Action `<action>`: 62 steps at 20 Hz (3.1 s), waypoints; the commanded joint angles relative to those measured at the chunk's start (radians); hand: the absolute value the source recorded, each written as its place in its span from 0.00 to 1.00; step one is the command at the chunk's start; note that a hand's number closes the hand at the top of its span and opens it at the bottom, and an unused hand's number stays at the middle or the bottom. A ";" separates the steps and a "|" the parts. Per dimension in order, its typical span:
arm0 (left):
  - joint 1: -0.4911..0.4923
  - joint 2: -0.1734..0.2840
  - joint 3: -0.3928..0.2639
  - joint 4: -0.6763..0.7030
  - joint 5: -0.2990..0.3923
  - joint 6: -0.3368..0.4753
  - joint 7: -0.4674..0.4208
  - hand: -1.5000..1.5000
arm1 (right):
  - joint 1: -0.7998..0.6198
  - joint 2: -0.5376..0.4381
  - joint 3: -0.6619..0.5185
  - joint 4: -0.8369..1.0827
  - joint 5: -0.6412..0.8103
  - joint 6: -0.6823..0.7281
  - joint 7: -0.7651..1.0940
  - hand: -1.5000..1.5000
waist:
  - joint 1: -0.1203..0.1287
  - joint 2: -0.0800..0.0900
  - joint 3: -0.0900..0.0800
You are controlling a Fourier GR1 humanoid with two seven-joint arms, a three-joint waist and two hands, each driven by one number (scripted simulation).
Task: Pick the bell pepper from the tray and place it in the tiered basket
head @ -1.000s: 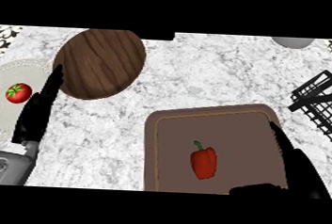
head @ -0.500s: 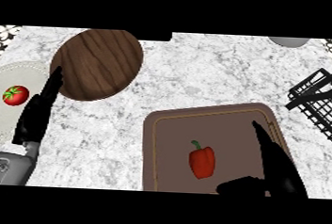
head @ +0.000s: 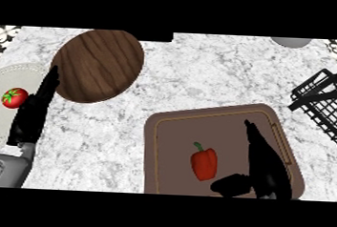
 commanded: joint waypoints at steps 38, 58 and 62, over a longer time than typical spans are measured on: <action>-0.022 -0.055 0.040 -0.020 -0.048 -0.035 0.049 0.50 | -0.088 0.376 -0.008 0.314 0.137 0.308 0.158 1.00 | 0.009 0.004 0.006; -0.004 -0.059 0.058 -0.044 -0.063 -0.074 0.015 0.50 | -0.417 0.312 -0.457 0.465 0.391 -0.001 0.071 1.00 | 0.046 0.029 0.004; -0.022 -0.083 0.027 -0.036 -0.089 -0.061 0.020 0.50 | -0.585 0.278 -0.559 0.534 0.547 -0.097 0.057 1.00 | 0.053 0.026 0.004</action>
